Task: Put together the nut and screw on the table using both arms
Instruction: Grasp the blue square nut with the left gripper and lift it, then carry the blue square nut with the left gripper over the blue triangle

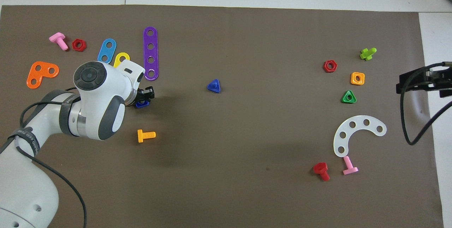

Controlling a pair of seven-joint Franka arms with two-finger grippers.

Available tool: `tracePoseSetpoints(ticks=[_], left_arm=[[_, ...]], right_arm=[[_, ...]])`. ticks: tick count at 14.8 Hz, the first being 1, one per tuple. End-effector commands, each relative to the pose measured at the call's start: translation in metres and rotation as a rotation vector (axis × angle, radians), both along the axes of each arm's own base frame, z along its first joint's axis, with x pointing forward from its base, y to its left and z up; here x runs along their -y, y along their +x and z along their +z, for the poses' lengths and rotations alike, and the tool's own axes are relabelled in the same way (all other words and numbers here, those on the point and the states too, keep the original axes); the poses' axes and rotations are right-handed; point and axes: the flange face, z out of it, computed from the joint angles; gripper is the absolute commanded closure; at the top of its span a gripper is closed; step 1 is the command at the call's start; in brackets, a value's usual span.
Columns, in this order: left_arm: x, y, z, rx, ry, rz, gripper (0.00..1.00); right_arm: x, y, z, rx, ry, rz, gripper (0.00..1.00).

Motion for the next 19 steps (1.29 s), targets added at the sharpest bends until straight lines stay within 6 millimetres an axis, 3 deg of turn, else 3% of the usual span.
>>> tracePoseSetpoints(ticks=[1,6,10,19], left_arm=[[0.002,0.001,0.008,-0.019,0.029,-0.010,0.52],[0.002,0.011,0.021,-0.016,0.028,-0.007,0.72],[0.014,0.031,0.043,-0.012,0.024,0.001,0.75],[0.142,0.036,0.106,-0.059,-0.036,0.039,0.78]], right_arm=[[-0.001,0.002,-0.006,0.000,0.016,0.024,0.00],[0.000,0.001,-0.016,0.031,0.006,0.025,0.00],[-0.001,0.000,-0.021,0.021,0.018,0.018,0.00],[-0.010,-0.007,-0.028,0.002,0.019,0.018,0.00]])
